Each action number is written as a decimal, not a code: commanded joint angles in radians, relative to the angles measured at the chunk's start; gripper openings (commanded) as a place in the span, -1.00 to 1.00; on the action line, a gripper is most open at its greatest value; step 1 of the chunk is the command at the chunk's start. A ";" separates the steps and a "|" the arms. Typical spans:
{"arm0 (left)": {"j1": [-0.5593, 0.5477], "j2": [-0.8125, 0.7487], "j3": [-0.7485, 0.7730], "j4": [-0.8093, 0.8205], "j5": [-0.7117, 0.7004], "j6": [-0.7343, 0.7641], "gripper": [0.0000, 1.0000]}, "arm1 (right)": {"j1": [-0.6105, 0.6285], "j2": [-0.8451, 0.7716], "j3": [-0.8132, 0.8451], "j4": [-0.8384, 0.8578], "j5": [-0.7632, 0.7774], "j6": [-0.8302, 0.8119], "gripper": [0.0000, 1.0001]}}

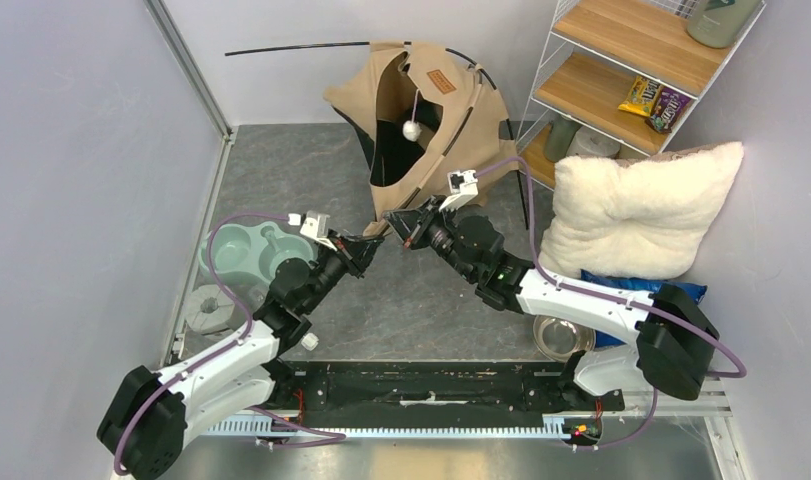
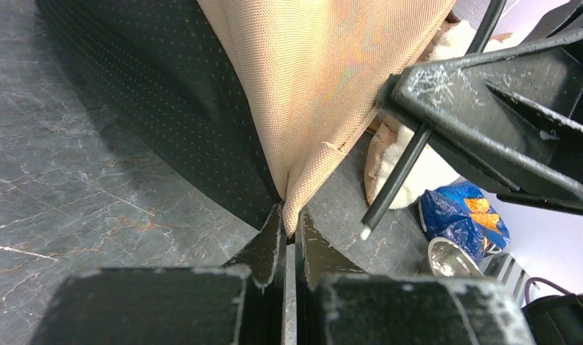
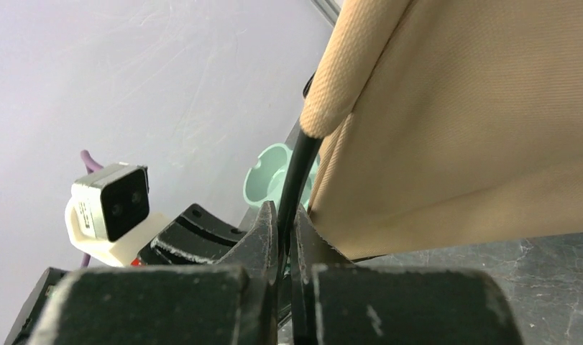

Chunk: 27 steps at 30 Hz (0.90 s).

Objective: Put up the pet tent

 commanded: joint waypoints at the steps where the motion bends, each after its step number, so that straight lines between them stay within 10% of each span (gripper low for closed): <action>1: -0.001 -0.017 -0.069 -0.115 -0.058 0.045 -0.96 | -0.100 -0.021 0.096 0.264 0.294 -0.026 -1.00; 27: -0.001 -0.055 -0.112 -0.089 -0.073 0.058 -0.96 | -0.120 0.047 0.204 0.102 0.388 0.079 -1.00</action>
